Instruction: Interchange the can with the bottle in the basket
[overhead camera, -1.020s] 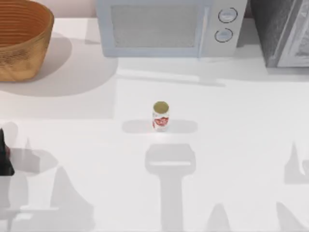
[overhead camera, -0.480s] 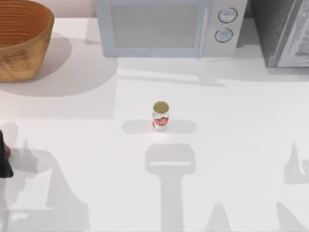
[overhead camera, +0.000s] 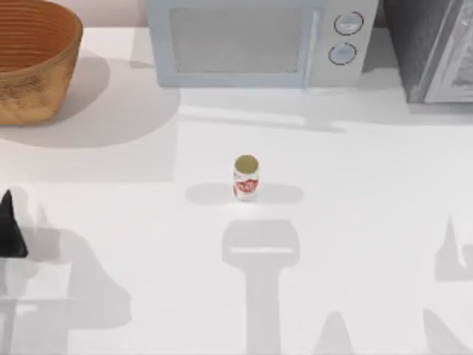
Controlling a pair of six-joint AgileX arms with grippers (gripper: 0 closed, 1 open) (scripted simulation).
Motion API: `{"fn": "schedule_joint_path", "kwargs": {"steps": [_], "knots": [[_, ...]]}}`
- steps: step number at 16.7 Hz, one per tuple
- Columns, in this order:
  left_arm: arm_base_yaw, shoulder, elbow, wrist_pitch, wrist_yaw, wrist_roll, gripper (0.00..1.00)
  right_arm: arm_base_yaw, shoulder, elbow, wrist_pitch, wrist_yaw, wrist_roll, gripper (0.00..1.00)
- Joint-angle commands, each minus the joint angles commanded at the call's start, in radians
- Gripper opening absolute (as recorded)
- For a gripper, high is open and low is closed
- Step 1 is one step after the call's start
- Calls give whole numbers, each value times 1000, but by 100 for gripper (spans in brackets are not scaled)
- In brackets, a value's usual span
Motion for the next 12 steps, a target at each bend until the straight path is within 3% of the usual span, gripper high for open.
{"fn": "schedule_joint_path", "kwargs": {"steps": [10,12], "knots": [[-54,76,83,-2,-52,-12,100,0,0,0,0,0,0,100],[-54,76,83,-2,-52,-12,85,0,0,0,0,0,0,100]]}}
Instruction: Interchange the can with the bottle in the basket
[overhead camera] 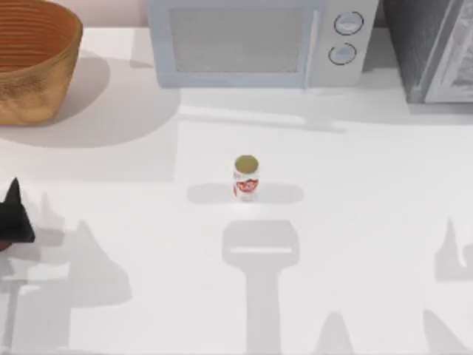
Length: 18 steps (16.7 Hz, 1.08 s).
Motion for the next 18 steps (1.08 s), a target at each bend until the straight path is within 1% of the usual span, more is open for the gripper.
{"fn": "schedule_joint_path", "kwargs": {"steps": [11,12,18], "knots": [[0,0,0,0,0,0,2,0,0,0,0,0,0,100],[0,0,0,0,0,0,0,0,0,0,0,0,0,100],[0,0,0,0,0,0,0,0,0,0,0,0,0,100]]}}
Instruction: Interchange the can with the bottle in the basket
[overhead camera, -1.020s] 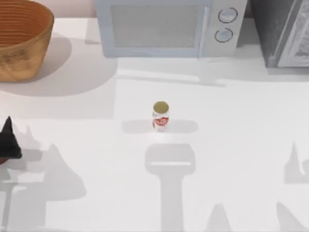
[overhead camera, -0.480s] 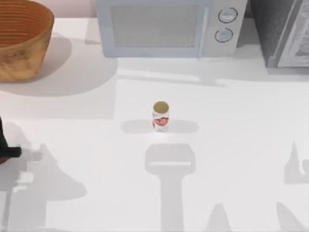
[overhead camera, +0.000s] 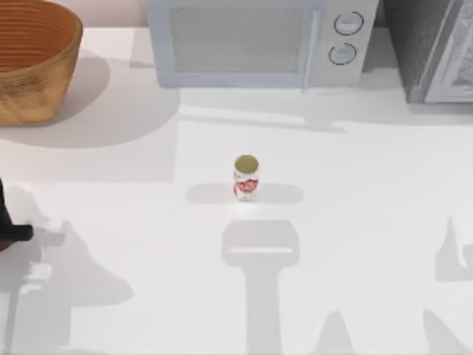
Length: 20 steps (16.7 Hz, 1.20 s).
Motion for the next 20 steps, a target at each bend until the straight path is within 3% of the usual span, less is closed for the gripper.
{"fn": "schedule_joint_path", "kwargs": {"steps": [4,8,15,20], "knots": [[4,-2,3,-10,-2,0,0,0,0,0,0,0,0,100],[55,-47,90,-132,-20,-9,0,0,0,0,0,0,0,100],[155,-218,458,-537,-56,-8,0,0,0,0,0,0,0,100],[141,-289,771,-899,-70,-2,0,0,0,0,0,0,0,100]]}}
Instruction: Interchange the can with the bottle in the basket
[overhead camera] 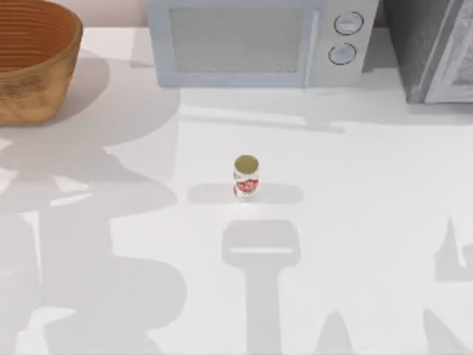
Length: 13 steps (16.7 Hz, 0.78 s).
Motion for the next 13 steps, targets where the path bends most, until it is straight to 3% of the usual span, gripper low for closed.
{"fn": "schedule_joint_path", "kwargs": {"steps": [7,13], "knots": [[-137,15,365,-446,0,-1,0,0,0,0,0,0,0,100],[-207,43,480,-592,2,-5,0,0,0,0,0,0,0,100]]}}
